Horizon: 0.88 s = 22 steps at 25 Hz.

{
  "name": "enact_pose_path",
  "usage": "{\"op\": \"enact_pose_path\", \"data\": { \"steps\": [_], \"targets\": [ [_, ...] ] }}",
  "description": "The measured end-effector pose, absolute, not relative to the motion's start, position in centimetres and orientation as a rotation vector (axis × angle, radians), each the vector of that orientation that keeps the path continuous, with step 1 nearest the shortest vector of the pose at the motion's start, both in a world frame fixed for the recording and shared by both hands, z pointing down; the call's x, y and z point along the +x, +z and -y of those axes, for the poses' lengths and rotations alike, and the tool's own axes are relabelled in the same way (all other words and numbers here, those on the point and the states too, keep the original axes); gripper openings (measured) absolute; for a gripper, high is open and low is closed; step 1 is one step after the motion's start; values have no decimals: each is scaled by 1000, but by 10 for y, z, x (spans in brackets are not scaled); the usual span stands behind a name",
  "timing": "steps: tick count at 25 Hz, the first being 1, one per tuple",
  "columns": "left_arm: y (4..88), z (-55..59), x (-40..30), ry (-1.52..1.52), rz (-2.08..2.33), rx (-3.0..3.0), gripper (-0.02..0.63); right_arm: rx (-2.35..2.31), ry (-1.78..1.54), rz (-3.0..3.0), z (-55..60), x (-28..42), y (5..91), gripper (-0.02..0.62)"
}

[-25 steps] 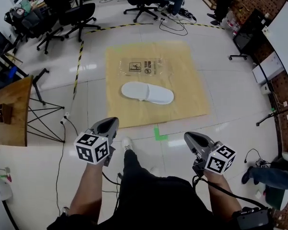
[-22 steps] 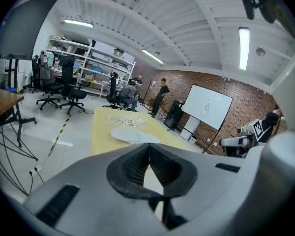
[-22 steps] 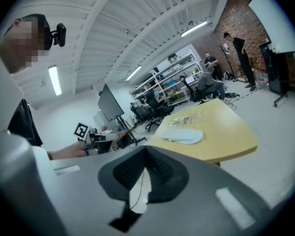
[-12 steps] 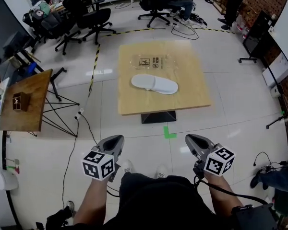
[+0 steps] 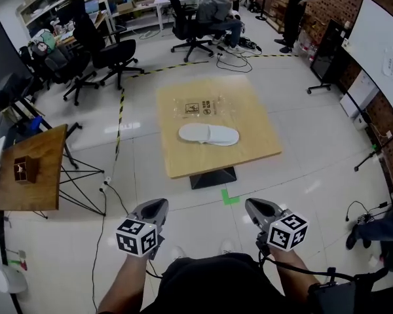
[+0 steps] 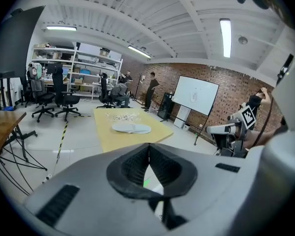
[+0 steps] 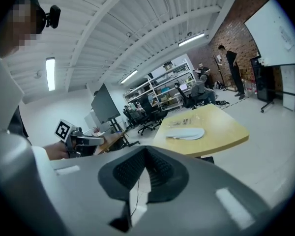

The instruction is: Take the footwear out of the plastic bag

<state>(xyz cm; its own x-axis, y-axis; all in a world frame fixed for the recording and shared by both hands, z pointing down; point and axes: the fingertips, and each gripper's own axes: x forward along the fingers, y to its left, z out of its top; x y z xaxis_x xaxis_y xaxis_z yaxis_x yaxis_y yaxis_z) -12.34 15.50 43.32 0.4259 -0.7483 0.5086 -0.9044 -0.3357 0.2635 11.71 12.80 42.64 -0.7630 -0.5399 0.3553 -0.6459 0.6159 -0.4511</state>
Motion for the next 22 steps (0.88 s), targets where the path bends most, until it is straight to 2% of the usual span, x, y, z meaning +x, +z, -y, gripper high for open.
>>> {"op": "enact_pose_path", "data": {
  "steps": [12,22],
  "targets": [
    [413,-147,-156,383,1236,2340,8,1204,821,2602,-167,69,411,0],
    [423,-157,-156,424,1152,2354,8,1270,826,2567,-186,63,416,0]
  ]
}}
